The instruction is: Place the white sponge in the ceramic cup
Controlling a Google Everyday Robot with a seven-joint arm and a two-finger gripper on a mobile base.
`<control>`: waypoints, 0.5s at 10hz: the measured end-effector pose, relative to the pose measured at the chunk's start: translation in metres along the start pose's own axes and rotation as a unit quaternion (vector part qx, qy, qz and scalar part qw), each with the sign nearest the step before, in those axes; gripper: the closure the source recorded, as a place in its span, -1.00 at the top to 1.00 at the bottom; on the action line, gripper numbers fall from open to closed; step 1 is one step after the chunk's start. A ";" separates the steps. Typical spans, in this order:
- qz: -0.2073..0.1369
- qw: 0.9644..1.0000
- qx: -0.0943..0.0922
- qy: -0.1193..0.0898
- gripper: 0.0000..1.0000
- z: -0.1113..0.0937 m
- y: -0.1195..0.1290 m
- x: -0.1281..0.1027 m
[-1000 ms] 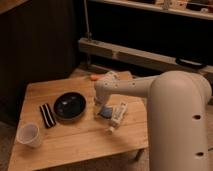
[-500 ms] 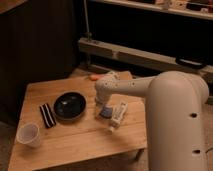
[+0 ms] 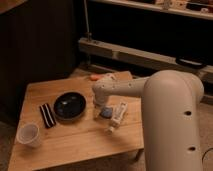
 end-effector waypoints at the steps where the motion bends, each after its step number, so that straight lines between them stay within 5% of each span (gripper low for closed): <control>1: 0.005 1.000 -0.003 0.001 0.09 0.001 0.000 0.001; 5: 0.017 1.000 0.000 -0.001 -0.73 -0.009 0.000 -0.001</control>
